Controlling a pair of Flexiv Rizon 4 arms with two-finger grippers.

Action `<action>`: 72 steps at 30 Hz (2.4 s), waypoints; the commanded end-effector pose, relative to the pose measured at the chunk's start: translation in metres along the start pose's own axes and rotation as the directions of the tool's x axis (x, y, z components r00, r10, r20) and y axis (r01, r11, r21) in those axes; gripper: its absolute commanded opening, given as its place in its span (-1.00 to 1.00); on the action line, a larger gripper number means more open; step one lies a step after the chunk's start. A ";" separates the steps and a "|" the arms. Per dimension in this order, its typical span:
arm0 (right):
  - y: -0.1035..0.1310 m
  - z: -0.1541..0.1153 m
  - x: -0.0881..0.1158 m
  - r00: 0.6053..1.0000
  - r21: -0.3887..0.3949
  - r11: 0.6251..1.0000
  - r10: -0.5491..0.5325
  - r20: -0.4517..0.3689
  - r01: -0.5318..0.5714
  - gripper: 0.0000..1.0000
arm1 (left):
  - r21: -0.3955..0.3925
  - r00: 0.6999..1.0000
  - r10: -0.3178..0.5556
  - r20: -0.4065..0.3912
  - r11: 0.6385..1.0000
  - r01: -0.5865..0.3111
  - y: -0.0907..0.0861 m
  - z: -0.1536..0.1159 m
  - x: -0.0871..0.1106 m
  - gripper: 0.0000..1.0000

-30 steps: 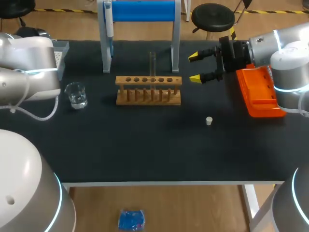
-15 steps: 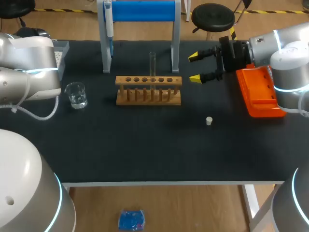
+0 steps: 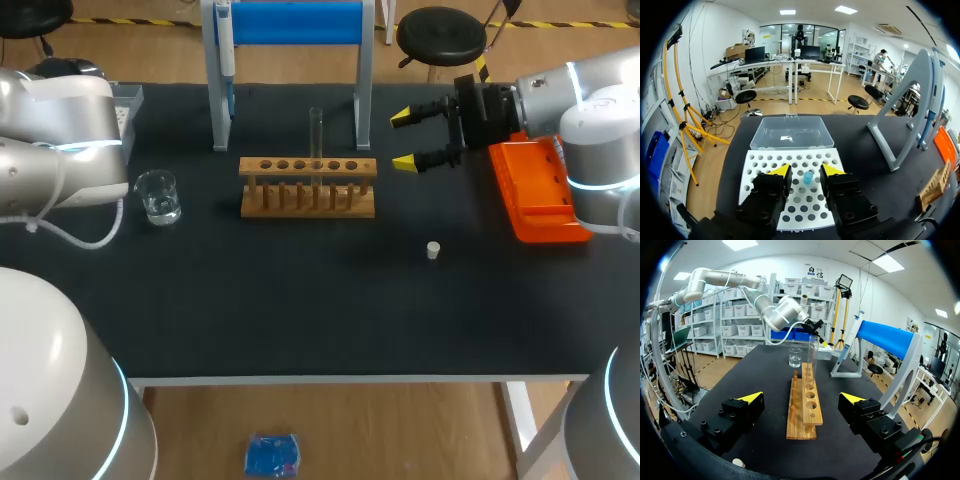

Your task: Invert the test tube, pick up the pipette, mount the tip to pipette, aspirate from beaker and dispense into the tube, eject the tip, return the pipette, and cap with the stopper.

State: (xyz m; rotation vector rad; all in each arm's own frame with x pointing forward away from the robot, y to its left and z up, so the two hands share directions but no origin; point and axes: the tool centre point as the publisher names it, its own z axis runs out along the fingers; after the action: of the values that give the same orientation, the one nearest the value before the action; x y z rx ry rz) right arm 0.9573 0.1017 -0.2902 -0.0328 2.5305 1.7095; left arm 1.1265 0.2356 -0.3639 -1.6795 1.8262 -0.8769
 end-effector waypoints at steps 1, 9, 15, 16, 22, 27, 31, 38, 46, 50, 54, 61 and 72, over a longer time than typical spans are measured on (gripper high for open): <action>0.000 -0.001 -0.001 1.000 0.000 1.000 0.000 -0.003 0.000 1.00 | -0.005 1.000 0.001 0.004 1.000 -0.001 -0.001 0.001 0.000 -0.30; 0.000 -0.001 -0.001 1.000 0.000 1.000 0.000 -0.003 0.000 1.00 | -0.014 1.000 0.017 0.012 1.000 -0.017 -0.002 0.000 0.002 -0.36; 0.000 -0.001 -0.001 1.000 0.000 1.000 0.000 -0.003 0.000 1.00 | -0.019 0.999 0.027 0.018 0.999 -0.027 -0.002 0.001 0.003 -0.39; 0.000 -0.001 -0.001 1.000 0.000 1.000 0.000 -0.003 0.000 1.00 | -0.020 0.999 0.028 0.019 0.999 -0.028 -0.003 0.001 0.003 -0.38; 0.000 -0.001 -0.001 1.000 0.000 1.000 0.000 -0.003 0.000 1.00 | -0.025 0.999 0.032 0.021 0.999 -0.032 -0.003 0.001 0.003 -0.40; 0.000 -0.001 -0.001 1.000 0.000 1.000 0.000 -0.003 0.000 1.00 | -0.031 0.999 0.035 0.022 0.999 -0.034 -0.002 0.003 0.003 -0.42; 0.000 -0.001 -0.001 1.000 0.000 1.000 0.000 -0.003 0.000 1.00 | -0.035 0.999 0.034 0.025 0.999 -0.033 -0.002 0.004 0.003 -0.51; 0.000 -0.001 -0.001 1.000 0.000 1.000 0.000 -0.003 0.000 1.00 | -0.041 0.999 0.032 0.029 0.999 -0.031 0.000 0.005 0.002 -0.64; 0.000 -0.001 -0.001 1.000 0.000 1.000 0.000 -0.003 0.000 1.00 | -0.045 0.999 0.029 0.032 0.999 -0.027 0.001 0.006 0.001 -1.00; 0.000 -0.001 -0.001 1.000 0.000 1.000 0.000 -0.003 0.000 1.00 | -0.046 0.999 0.027 0.035 0.999 -0.025 0.002 0.006 0.001 -1.00; 0.000 -0.001 -0.001 1.000 0.000 1.000 0.000 -0.003 0.000 1.00 | -0.046 0.999 0.025 0.037 0.999 -0.023 0.003 0.005 0.000 -1.00; 0.000 -0.001 -0.001 1.000 0.000 1.000 0.000 -0.003 0.000 1.00 | -0.043 0.999 0.023 0.040 0.999 -0.021 0.004 0.004 0.000 -1.00; 0.000 -0.001 -0.001 1.000 0.000 1.000 0.000 -0.003 0.000 1.00 | -0.035 0.999 0.027 0.043 0.999 -0.026 0.001 0.000 0.000 -1.00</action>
State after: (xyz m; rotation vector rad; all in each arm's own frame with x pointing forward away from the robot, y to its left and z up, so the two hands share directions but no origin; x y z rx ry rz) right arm 0.9573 0.1017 -0.2902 -0.0328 2.5305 1.7095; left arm 1.1283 0.2357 -0.3651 -1.6811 1.8446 -0.7953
